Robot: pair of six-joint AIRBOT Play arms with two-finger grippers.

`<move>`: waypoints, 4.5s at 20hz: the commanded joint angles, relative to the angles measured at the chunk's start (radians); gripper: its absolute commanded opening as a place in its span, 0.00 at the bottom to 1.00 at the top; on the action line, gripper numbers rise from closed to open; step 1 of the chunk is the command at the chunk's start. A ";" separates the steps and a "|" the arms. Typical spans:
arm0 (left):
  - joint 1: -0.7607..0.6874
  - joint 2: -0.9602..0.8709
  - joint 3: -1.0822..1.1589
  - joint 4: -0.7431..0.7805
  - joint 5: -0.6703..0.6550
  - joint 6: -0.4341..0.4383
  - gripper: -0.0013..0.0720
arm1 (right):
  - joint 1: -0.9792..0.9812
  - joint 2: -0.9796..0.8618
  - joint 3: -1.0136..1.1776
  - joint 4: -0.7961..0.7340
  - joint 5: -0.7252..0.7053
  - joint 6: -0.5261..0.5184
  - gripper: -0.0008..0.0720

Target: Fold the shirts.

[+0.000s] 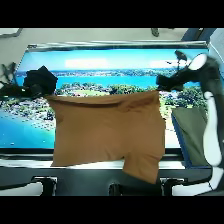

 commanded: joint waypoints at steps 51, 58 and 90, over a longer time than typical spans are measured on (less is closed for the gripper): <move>0.075 -0.005 -0.217 0.107 -0.509 0.056 0.61 | -0.192 0.183 -0.401 -0.140 0.352 0.023 0.55; 0.142 0.267 -0.765 0.112 -0.283 0.124 0.61 | -0.195 0.470 -0.847 -0.129 0.158 0.011 0.54; 0.138 0.284 -0.794 -0.030 -0.222 0.180 0.06 | -0.195 0.571 -1.252 0.136 0.001 -0.150 0.06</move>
